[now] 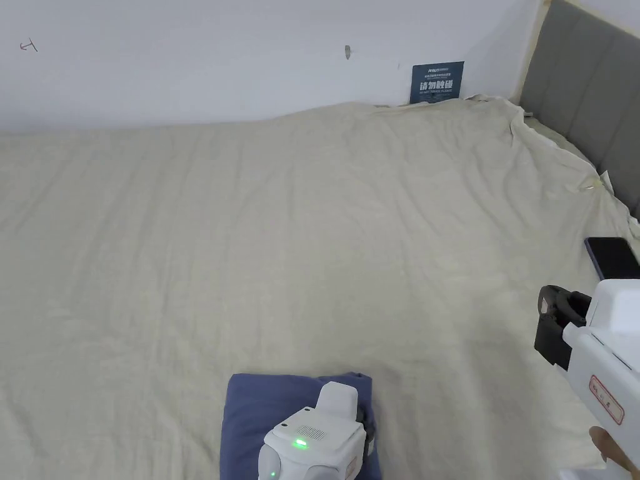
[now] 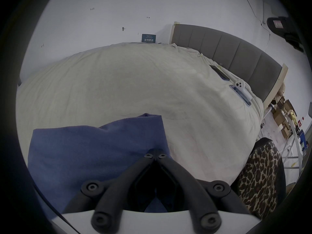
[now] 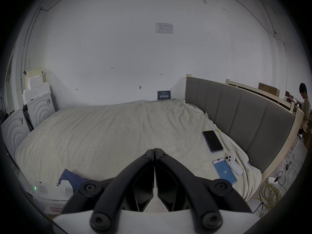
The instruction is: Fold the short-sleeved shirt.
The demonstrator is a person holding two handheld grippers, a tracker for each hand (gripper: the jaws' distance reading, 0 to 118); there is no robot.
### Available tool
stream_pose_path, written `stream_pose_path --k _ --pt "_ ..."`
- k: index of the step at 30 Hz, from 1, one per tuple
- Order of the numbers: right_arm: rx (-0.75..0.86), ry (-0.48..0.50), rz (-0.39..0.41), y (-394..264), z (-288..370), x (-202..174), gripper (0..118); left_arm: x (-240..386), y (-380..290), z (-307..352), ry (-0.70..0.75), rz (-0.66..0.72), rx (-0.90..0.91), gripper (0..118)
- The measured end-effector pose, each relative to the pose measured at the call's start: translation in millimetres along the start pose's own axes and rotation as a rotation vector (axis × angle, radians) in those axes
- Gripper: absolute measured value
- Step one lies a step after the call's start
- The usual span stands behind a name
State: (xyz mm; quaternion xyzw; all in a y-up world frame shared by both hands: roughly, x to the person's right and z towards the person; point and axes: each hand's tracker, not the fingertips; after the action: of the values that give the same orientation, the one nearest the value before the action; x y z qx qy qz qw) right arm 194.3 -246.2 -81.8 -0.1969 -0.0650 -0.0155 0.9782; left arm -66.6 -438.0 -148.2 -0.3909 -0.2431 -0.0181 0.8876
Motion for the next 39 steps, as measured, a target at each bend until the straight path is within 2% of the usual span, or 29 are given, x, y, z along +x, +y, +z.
stream_pose_path --k 4,9,21,32,39 --pt "0.006 0.005 0.006 2.8 3.3 -3.8 0 -2.2 12.2 18.6 0.003 -0.014 0.068 0" --pt "0.047 0.021 0.018 12.9 9.9 -13.9 0 -20.6 49.1 69.2 0.012 0.016 0.241 0" --pt "0.178 0.081 0.051 44.9 26.2 -63.6 0 -92.3 113.7 184.2 0.216 0.023 0.551 0" --pt "0.277 0.115 0.091 54.5 20.5 -99.6 0 -154.4 107.0 243.1 0.428 0.067 0.683 0" --pt "0.316 0.11 0.103 46.9 16.0 -113.9 0 -172.6 88.8 256.6 0.51 0.078 0.718 0"
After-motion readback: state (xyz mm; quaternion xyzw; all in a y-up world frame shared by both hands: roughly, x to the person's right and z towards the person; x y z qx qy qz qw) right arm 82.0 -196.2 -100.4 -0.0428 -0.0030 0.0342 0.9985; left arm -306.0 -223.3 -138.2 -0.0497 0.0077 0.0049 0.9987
